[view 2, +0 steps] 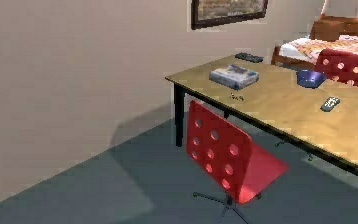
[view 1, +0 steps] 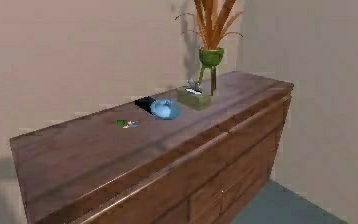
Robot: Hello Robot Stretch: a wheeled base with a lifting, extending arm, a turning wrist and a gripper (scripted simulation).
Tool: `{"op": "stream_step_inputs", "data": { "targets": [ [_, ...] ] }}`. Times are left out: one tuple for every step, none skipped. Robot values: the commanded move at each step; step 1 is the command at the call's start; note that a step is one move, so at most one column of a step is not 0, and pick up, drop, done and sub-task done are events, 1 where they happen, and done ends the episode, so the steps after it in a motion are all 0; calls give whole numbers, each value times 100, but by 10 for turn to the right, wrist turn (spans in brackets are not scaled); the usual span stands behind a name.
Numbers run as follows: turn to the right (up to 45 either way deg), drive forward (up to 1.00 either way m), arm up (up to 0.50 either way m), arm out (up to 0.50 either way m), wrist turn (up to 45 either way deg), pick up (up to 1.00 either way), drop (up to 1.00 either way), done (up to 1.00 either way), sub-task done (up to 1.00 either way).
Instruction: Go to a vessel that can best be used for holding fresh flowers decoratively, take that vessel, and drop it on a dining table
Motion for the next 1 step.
{"op": "stream_step_inputs", "data": {
  "targets": [
    [0,35,0,0,0,0,0,0,0]
  ]
}}
